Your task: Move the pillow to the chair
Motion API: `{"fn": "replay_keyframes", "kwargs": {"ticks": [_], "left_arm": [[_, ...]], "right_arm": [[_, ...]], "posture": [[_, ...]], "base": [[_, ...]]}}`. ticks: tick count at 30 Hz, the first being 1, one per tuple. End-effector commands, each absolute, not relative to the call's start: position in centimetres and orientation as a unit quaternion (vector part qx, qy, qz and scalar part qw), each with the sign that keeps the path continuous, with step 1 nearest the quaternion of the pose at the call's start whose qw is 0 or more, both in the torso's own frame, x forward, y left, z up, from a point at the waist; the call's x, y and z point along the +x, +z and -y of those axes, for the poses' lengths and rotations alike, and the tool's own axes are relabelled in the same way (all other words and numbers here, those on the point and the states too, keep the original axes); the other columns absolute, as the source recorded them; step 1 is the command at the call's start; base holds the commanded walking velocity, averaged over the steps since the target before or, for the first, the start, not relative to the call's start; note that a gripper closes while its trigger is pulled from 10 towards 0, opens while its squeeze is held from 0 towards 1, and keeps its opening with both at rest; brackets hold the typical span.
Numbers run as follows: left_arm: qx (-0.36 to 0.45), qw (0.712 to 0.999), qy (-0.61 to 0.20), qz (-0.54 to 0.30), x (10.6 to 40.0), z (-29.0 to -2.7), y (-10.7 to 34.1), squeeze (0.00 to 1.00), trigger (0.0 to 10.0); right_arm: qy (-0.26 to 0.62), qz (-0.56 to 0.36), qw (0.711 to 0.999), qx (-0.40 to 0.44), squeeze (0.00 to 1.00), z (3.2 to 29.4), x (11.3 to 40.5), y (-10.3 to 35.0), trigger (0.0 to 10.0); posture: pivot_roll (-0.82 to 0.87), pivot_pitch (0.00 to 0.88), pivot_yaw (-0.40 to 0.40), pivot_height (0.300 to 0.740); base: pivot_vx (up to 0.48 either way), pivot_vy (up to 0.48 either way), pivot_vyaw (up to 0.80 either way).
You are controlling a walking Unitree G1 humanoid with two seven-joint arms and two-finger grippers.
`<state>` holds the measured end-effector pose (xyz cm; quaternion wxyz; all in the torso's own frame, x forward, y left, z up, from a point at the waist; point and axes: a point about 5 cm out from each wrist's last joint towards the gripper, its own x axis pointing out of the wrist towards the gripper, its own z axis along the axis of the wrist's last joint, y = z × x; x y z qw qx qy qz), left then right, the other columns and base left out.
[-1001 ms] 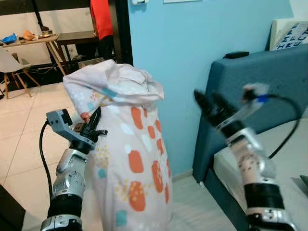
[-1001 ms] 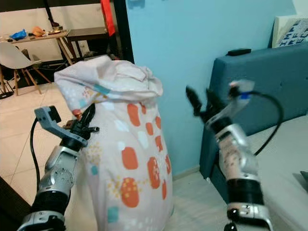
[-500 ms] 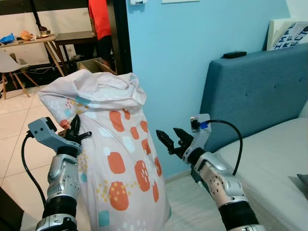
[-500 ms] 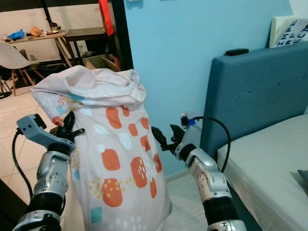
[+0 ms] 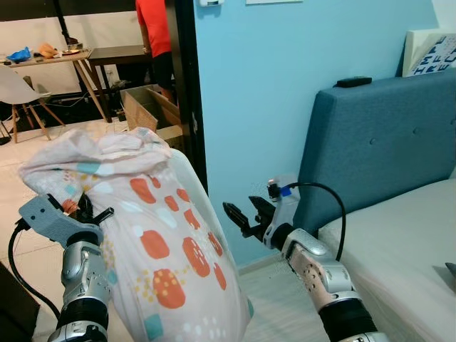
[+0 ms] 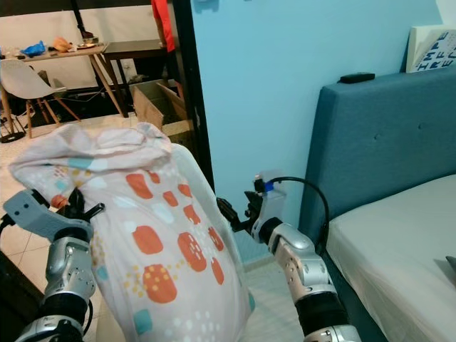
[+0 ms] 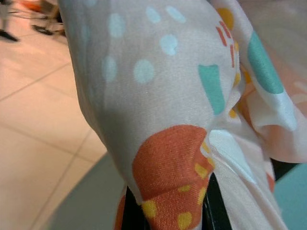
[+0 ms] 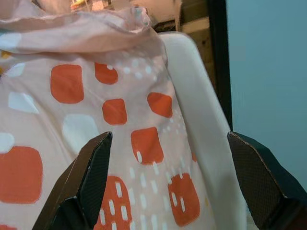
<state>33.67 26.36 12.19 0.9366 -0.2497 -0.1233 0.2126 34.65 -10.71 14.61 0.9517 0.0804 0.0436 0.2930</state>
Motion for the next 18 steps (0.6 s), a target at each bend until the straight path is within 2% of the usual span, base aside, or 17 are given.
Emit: {"fn": "replay_keyframes", "kwargs": {"ticks": [1,5,10,18], "left_arm": [[-0.235,0.931,0.237,0.147,33.3,-27.4,12.8,0.0,0.0],[-0.238,0.925,0.263,0.137,33.1,-27.8,12.4,0.0,0.0],[-0.273,0.91,0.305,0.068,32.0,-27.3,8.8,0.0,0.0],[-0.288,0.923,0.251,0.036,32.4,-24.5,7.3,0.0,0.0]], "right_arm": [[0.29,-0.066,0.952,0.074,0.0,10.6,34.4,13.6,10.0],[0.28,-0.09,0.954,0.058,0.0,10.8,34.4,12.7,10.0],[0.241,-0.152,0.957,0.058,0.0,11.7,34.4,10.7,10.0],[0.227,-0.205,0.943,0.131,0.0,11.6,33.9,9.1,10.0]], "posture": [[-0.12,0.068,0.02,0.665],[-0.12,0.069,0.024,0.655],[-0.13,0.075,0.019,0.63],[-0.13,0.082,0.013,0.595]], "base": [[0.0,0.0,0.0],[0.0,0.0,0.0],[0.0,0.0,0.0],[0.0,0.0,0.0]]}}
